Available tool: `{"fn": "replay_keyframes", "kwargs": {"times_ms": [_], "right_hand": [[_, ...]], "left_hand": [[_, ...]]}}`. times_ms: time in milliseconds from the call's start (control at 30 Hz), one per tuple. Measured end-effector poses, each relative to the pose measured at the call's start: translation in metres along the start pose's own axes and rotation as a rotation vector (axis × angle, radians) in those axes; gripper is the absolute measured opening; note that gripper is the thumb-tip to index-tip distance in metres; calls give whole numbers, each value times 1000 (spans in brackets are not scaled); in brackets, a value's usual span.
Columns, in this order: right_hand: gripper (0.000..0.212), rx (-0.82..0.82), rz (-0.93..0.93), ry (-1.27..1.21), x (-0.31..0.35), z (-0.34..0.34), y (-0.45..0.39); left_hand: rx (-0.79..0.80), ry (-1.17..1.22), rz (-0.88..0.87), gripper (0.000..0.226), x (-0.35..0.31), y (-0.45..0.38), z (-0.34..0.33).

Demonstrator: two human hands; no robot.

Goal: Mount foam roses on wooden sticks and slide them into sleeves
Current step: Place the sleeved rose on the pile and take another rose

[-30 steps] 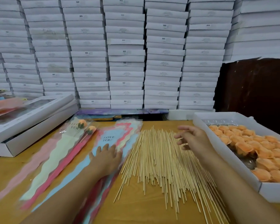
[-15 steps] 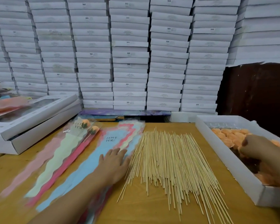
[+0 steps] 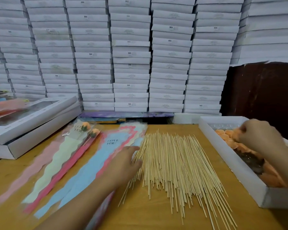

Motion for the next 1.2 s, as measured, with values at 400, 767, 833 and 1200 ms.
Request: {"fn": "replay_keyframes", "kwargs": {"times_ms": [400, 767, 833, 1200], "right_hand": [[10, 479, 481, -412, 131, -50, 107], [38, 278, 61, -166, 63, -101, 81], [39, 267, 57, -104, 61, -107, 80], [35, 371, -45, -411, 57, -95, 65]], "left_hand": [[53, 399, -158, 24, -72, -9, -32], [107, 1065, 445, 55, -32, -11, -49], [128, 1164, 443, 66, -31, -9, -49], [161, 1448, 414, 63, -24, -8, -51]]}}
Point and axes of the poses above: each hand's wrist, its own y-axis away from the middle knuckle, its own z-axis out of the back of the hand, x = y × z, the point moved 3 cm from there along -y, towards the middle knuckle, and after that the axes turned 9 degrees about -y, right-handed, at the moved point
